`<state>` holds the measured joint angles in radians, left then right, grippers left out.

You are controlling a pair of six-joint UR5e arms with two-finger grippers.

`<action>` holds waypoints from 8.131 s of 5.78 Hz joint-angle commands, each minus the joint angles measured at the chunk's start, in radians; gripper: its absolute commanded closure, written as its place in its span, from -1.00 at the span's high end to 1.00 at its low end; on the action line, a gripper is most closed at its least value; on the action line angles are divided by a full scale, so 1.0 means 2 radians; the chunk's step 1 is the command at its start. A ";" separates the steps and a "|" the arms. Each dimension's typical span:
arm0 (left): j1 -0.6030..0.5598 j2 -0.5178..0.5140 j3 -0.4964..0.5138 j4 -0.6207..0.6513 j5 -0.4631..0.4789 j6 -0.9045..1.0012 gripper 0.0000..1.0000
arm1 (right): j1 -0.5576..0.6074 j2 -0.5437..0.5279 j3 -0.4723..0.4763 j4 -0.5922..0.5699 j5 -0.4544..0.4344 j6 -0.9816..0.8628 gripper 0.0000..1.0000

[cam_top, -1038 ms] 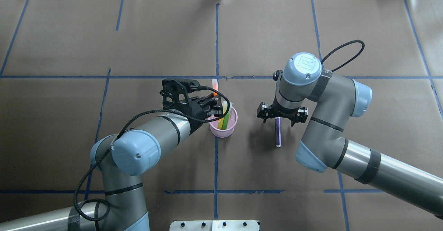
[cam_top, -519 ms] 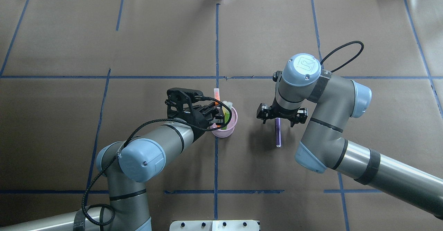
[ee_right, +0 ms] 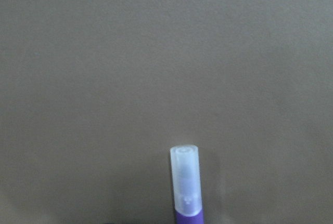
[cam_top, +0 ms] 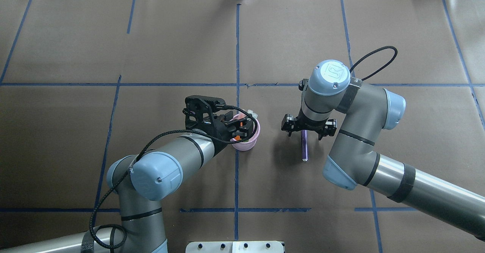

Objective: Collect pens into pen holder
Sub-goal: 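Lower the orange marker into the pink cup with the left gripper, then open the left gripper and withdraw it away from the cup, then lift the purple marker with the right gripper while left moves out of view, then carry the purple marker over the pink cup with the right gripper, then lower the purple marker into the cup and open the right gripper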

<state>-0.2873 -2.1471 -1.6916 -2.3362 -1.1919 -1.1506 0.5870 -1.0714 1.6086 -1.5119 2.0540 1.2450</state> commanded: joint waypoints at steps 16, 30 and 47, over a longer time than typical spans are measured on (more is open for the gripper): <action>-0.518 0.184 -0.016 0.314 -0.592 0.465 1.00 | 0.004 -0.001 0.003 0.019 -0.005 0.000 -0.99; -0.633 0.213 0.166 0.356 -0.567 0.635 1.00 | 0.000 0.091 0.134 0.017 -0.245 -0.040 -1.00; -0.632 0.296 0.075 0.353 -0.544 0.638 1.00 | -0.047 0.103 0.148 -0.006 -0.266 -0.037 1.00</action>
<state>-1.5508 -1.5554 -1.5407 -1.6306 -2.2784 0.1254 0.4063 -0.9008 1.8632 -1.4088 1.3672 1.1738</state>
